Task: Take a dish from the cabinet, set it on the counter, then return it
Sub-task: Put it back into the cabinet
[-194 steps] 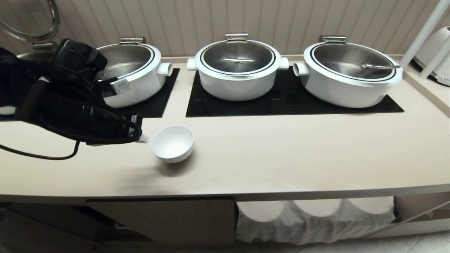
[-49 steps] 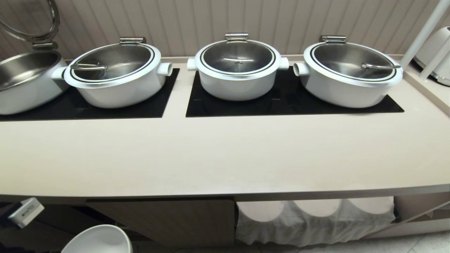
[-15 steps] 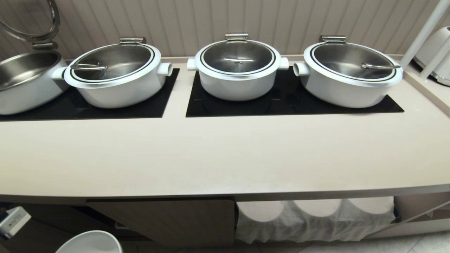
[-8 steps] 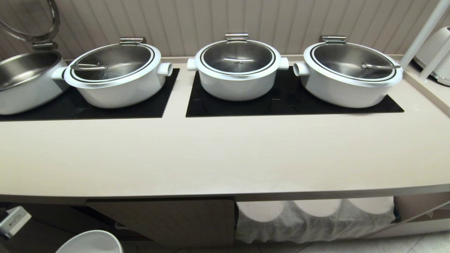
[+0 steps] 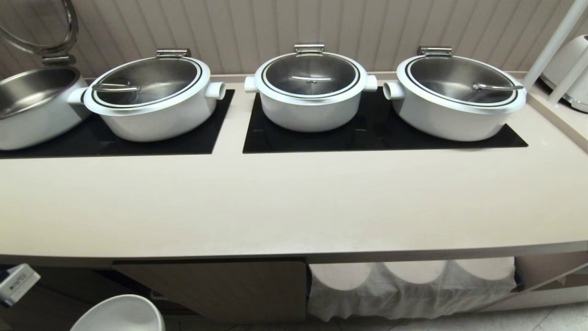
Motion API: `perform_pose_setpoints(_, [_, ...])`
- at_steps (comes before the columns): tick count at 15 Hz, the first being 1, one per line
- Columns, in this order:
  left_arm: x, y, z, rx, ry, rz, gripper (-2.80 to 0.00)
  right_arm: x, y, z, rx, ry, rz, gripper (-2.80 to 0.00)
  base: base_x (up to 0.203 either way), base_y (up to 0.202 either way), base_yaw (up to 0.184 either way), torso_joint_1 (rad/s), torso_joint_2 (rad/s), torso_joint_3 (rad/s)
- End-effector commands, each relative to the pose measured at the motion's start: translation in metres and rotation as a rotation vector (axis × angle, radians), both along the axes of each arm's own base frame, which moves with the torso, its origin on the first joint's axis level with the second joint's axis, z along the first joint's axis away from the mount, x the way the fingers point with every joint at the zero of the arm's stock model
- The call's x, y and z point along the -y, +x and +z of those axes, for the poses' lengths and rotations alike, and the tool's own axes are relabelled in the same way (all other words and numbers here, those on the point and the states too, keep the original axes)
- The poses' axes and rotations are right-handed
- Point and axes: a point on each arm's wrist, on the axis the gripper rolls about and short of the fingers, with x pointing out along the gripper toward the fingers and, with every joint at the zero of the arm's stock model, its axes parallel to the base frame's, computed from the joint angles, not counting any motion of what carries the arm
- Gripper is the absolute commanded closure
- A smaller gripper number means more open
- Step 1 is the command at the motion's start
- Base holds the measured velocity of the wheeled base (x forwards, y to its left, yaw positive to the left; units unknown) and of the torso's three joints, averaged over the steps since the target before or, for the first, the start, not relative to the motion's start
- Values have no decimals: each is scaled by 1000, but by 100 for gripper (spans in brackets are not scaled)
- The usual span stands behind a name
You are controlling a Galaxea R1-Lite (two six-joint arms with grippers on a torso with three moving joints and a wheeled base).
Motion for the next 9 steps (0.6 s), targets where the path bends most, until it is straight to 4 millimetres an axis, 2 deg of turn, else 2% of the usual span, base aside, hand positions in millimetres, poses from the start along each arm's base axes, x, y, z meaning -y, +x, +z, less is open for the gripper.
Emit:
perform_pose_setpoints(1, [0, 0, 0, 0, -3, 1, 0, 0, 0, 0, 0, 0, 0, 0, 0, 0, 0, 0, 0, 0])
perform_pose_setpoints(9, [0, 0, 0, -1, -3, 1, 0, 0, 0, 0, 1, 0, 1, 0, 0, 0, 0, 0, 0, 0])
